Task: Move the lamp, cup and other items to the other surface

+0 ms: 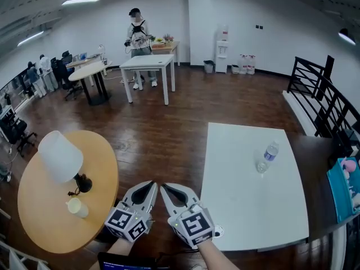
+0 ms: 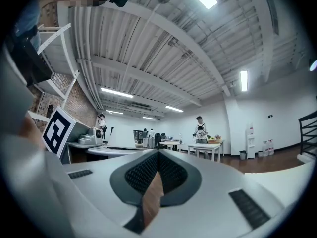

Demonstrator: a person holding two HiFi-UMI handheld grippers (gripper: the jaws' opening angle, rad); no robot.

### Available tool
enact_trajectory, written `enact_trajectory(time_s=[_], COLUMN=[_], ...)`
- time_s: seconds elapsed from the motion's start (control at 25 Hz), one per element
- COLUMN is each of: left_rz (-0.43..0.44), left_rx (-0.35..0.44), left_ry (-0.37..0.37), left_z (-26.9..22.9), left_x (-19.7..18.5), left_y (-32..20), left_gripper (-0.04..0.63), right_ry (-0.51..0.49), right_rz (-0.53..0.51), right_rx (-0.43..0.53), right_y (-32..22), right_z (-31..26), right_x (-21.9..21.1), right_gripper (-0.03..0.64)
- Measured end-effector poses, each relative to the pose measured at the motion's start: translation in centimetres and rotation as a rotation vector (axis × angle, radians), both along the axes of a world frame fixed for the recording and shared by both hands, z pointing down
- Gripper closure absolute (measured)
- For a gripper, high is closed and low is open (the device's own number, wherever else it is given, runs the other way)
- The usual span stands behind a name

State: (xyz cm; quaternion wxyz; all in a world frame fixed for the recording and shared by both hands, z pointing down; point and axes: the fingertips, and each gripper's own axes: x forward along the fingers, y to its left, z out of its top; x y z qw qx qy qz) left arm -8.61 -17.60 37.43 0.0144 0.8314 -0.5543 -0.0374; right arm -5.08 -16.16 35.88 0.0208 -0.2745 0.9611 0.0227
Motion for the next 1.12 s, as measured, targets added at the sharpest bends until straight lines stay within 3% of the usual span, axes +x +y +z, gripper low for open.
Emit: enact_trajectory(time_s=[0.4, 0.68, 0.72, 0.84, 0.88, 0.92, 0.96, 1.12], left_rz=[0.09, 0.223, 0.246, 0.33, 0.362, 0.393, 0.422, 0.498], left_rx=[0.018, 0.016, 0.02, 0.029, 0.032, 0.034, 0.033, 0.022], left_ry=[-0.002, -0.018, -0.026, -0.026, -0.023, -0.02, -0.016, -0.003], left_z=[-0.9, -1.8, -1.9, -2.1, -2.1, -2.1, -2.1, -1.1], left_x=[1.9, 4.9, 5.7, 8.6, 9.8, 11.1, 12.4, 17.9], left_y=[-3.2, -6.3, -6.5, -7.2, -7.3, -7.5, -7.7, -9.2], left_gripper=[0.586, 0.586, 0.586, 0.584, 0.583, 0.579, 0.57, 0.546], right_ry=[-0.009, -0.06, -0.067, -0.105, -0.108, -0.104, -0.092, -0.024], right_rz=[0.112, 0.344, 0.381, 0.493, 0.527, 0.558, 0.588, 0.7], right_rx=[-0.005, 0.027, 0.033, 0.059, 0.047, 0.027, 0.007, -0.012], right_y=[-2.9, -6.0, -6.3, -7.5, -7.9, -8.3, -8.7, -10.6], right_z=[-0.6, -2.3, -2.4, -2.4, -2.2, -1.9, -1.5, 0.3], right_x=[1.8, 6.3, 7.3, 10.9, 12.4, 13.9, 15.5, 22.3], right_gripper=[0.617, 0.617, 0.583, 0.58, 0.543, 0.444, 0.396, 0.396])
